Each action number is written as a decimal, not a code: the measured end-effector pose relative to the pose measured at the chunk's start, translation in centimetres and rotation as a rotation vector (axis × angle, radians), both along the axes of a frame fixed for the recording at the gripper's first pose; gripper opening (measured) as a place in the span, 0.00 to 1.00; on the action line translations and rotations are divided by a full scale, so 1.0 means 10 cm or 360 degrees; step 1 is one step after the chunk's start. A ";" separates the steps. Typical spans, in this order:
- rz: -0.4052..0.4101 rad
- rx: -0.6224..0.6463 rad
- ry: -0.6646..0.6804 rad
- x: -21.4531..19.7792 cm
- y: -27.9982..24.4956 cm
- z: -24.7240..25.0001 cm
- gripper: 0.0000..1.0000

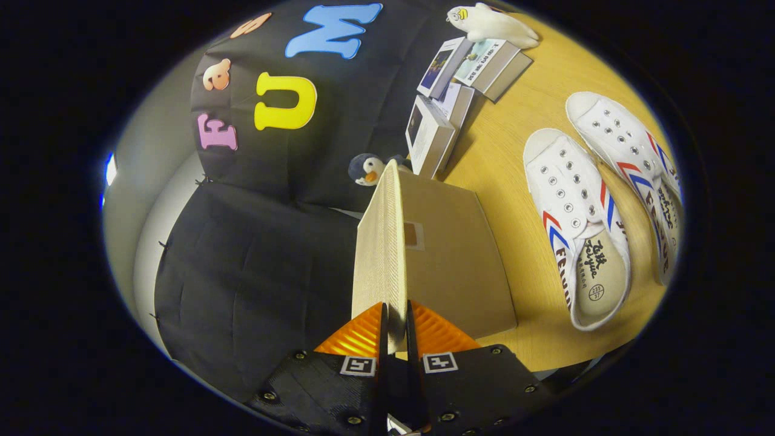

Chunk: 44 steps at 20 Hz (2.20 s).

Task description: Open the storage box then place both shoes into the box .Put the left shoe in first, then the right shoe, with the right side of both shoes facing outward in a uniform manner.

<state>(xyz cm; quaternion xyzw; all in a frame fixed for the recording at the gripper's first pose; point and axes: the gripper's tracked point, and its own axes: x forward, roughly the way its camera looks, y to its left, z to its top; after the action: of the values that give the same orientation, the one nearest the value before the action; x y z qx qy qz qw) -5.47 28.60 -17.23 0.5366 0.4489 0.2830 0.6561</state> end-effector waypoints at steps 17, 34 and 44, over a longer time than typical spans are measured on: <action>0.0127 0.0082 -0.0284 0.17 0.41 1.18 0.14; 0.0449 0.0067 -0.0488 0.09 1.72 1.85 0.14; 0.0423 0.0022 -0.0586 0.14 2.21 1.82 0.51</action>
<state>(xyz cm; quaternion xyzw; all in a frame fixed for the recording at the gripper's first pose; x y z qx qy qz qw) -4.08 50.68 0.95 0.4165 0.3863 0.4633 0.6802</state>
